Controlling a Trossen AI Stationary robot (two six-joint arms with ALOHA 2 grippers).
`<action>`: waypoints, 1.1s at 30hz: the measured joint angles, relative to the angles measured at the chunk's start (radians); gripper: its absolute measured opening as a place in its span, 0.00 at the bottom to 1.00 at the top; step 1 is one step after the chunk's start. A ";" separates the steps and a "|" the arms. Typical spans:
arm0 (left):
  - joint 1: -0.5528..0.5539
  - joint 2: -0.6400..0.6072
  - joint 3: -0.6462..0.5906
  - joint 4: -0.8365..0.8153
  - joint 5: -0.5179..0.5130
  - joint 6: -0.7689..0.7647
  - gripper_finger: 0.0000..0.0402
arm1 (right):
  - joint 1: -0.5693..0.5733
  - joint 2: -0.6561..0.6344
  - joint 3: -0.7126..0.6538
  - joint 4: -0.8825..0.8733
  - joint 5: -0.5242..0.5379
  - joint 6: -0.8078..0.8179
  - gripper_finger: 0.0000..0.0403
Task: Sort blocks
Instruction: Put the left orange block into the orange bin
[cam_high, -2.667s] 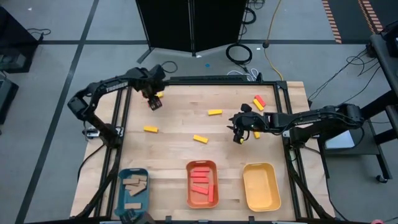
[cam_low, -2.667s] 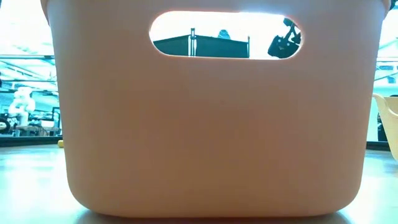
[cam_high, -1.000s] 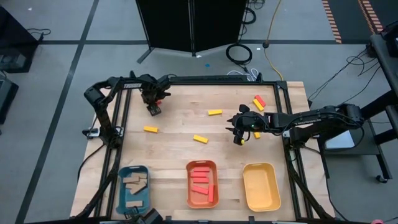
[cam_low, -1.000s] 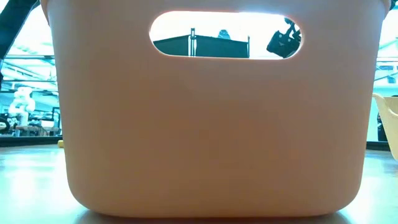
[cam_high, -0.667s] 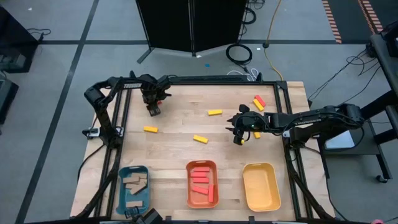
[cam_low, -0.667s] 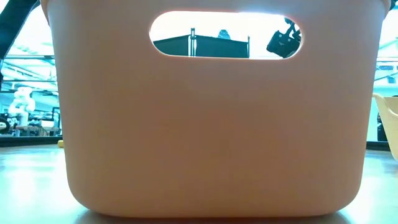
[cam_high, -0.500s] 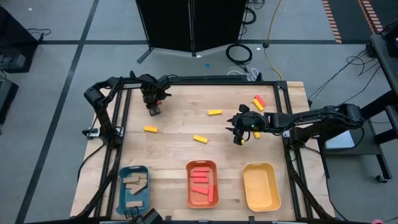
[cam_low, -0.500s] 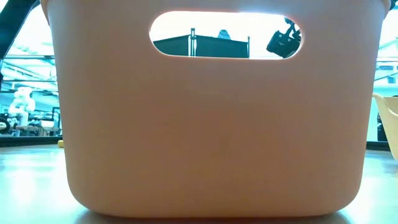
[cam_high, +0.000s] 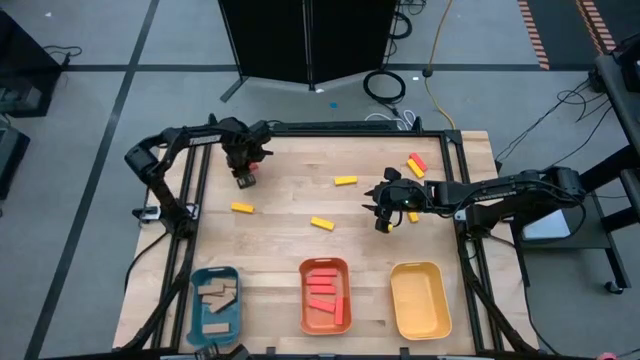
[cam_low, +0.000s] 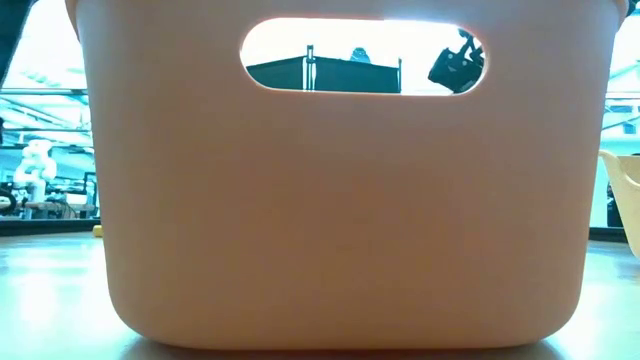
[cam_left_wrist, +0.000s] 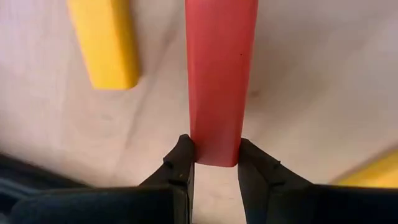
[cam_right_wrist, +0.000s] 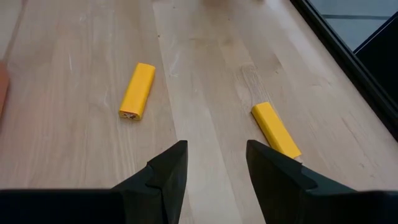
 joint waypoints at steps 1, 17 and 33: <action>-0.007 -0.018 0.000 0.002 0.034 -0.004 0.18 | 0.000 0.000 0.000 0.002 0.000 0.000 0.40; -0.555 -0.129 0.000 0.158 0.365 -0.138 0.16 | 0.000 0.000 0.000 0.011 0.000 0.011 0.40; -0.977 -0.129 0.010 0.686 0.439 -0.240 0.17 | 0.000 0.000 0.000 0.010 0.000 0.063 0.40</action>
